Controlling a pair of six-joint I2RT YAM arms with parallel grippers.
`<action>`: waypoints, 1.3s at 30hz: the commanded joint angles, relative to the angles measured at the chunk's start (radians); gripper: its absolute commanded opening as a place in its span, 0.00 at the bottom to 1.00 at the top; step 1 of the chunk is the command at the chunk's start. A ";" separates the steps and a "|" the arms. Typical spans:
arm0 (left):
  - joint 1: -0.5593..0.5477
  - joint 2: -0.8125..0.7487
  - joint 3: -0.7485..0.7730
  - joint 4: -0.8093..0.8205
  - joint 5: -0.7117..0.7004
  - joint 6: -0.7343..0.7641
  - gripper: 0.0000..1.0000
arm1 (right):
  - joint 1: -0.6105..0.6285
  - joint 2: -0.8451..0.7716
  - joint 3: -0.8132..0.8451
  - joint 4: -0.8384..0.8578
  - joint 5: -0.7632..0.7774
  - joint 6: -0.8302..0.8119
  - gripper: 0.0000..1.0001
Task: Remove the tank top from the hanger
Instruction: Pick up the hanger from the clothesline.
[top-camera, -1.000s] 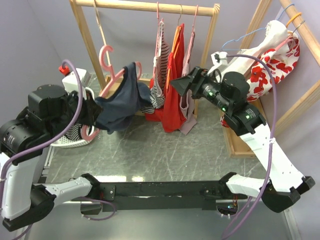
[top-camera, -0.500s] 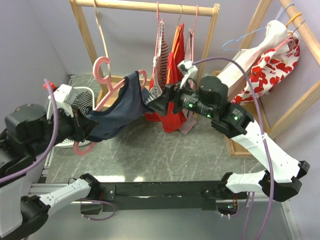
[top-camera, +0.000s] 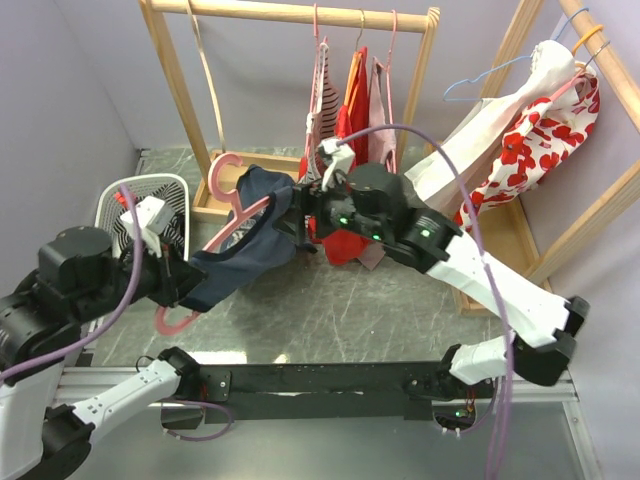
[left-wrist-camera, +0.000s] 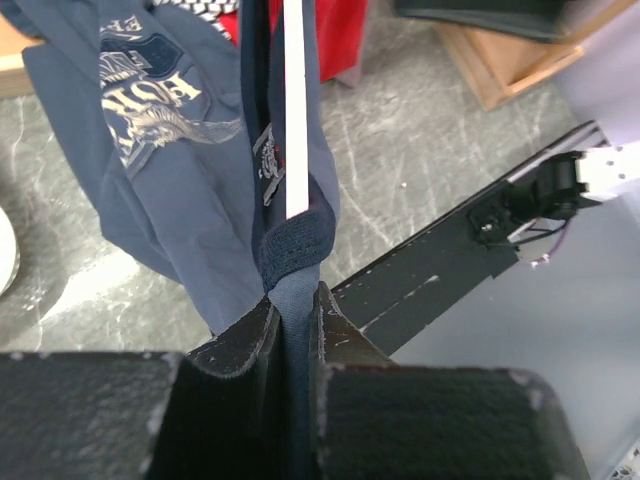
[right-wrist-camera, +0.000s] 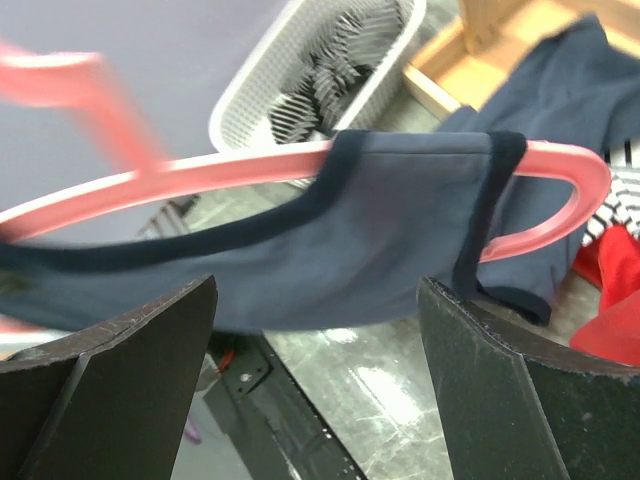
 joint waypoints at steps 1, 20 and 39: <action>-0.002 -0.048 0.041 0.073 0.070 -0.027 0.01 | 0.007 0.079 0.056 0.022 0.084 0.046 0.89; -0.004 -0.102 -0.023 0.085 0.129 -0.027 0.01 | 0.006 0.141 0.068 0.123 0.063 0.178 0.53; -0.002 -0.129 -0.008 0.065 0.081 -0.041 0.01 | 0.006 0.115 0.093 0.062 0.288 0.144 0.00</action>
